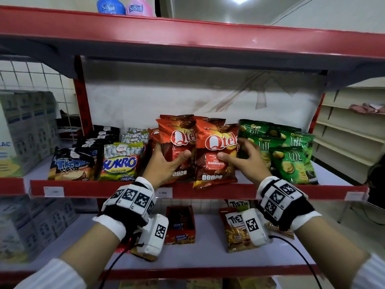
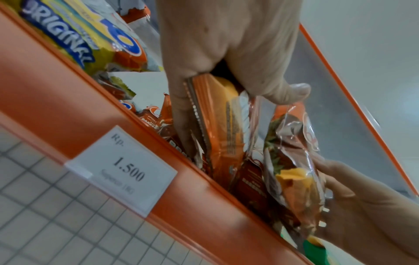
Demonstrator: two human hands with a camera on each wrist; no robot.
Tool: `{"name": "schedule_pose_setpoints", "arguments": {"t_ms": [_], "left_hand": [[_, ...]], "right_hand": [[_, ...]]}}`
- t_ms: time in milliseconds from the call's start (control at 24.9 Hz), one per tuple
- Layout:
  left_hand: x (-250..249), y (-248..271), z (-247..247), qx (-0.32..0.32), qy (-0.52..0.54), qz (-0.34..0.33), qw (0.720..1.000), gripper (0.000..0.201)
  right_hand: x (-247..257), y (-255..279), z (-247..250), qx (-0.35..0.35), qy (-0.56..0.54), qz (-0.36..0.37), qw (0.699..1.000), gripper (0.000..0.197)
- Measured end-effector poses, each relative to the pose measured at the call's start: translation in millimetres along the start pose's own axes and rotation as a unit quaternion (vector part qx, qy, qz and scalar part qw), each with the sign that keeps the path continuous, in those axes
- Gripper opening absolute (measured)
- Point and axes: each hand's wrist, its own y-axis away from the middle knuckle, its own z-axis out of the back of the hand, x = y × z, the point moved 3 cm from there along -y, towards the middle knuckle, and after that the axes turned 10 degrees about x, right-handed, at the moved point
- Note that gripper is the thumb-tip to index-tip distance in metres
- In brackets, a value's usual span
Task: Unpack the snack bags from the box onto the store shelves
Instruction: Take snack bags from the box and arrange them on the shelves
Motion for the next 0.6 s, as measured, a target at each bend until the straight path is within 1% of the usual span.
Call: {"name": "schedule_pose_setpoints", "arguments": {"t_ms": [80,121,161,282,362,442,603], "left_hand": [[7,-2,4,-0.023,0.011,0.014,1.000,0.092],[10,-3,5,-0.034,0.011,0.017,0.999,0.083],[13,-4,7,-0.044,0.005,0.018,0.999,0.078],[21,-8,8,-0.054,-0.033,0.033,0.997,0.080],[27,-14,6,-0.048,-0.078,0.060,0.994,0.084],[31,-21,6,-0.037,-0.113,0.092,0.989,0.090],[37,-34,2,-0.019,-0.080,0.100,0.992,0.095]], "right_hand": [[-8,-2,5,-0.047,-0.040,0.003,0.998,0.078],[-11,-2,7,-0.071,-0.054,0.009,0.996,0.078],[-14,-2,9,-0.087,-0.068,0.013,0.994,0.077],[-21,-2,9,-0.087,-0.104,0.002,0.991,0.084],[-24,-5,9,-0.077,-0.084,-0.004,0.993,0.090],[-25,-10,6,-0.062,-0.059,-0.016,0.996,0.089],[-28,-19,-1,-0.084,-0.050,-0.004,0.995,0.084]]}}
